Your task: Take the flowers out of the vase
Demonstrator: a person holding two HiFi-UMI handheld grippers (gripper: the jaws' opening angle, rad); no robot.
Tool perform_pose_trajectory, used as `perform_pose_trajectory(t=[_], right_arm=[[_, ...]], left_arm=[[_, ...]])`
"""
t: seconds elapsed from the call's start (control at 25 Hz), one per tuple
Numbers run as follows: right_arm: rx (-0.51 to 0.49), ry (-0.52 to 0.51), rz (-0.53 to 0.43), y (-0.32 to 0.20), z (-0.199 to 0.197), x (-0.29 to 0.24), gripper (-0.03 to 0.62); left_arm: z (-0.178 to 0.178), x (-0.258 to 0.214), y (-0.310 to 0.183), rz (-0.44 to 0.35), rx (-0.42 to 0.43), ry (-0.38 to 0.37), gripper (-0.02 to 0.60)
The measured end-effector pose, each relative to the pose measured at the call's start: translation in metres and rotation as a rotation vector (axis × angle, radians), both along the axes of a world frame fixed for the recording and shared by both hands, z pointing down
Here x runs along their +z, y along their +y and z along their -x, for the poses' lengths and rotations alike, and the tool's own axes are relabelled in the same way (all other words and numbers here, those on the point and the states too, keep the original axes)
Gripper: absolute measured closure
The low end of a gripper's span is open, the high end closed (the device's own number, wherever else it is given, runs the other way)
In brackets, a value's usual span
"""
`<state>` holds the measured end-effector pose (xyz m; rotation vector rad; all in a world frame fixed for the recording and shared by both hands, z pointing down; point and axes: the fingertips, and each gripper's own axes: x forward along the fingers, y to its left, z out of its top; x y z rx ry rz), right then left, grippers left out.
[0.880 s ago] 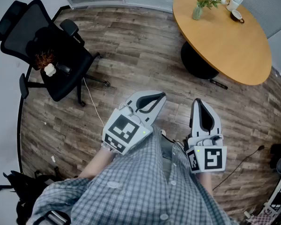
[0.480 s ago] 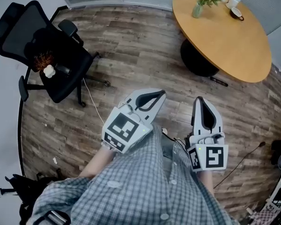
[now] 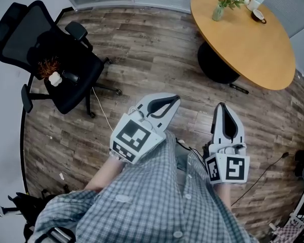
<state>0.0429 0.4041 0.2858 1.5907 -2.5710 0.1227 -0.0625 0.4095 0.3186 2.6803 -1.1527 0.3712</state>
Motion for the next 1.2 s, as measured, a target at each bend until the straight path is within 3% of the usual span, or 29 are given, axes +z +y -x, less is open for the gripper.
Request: perform_pose_trajectory(t=[0.68,1.2], right_arm=[[0.040,0.020,0.002,0.008,0.011,0.009,0.585],[-0.047,0.001,0.019,-0.057,0.012,0.018,0.585]], left_arm=[[0.022,0.008,-0.003,-0.010,-0.008,0.005,0.575],[0.031,0.009,-0.057,-0.006,-0.125,-0.010,0.574]])
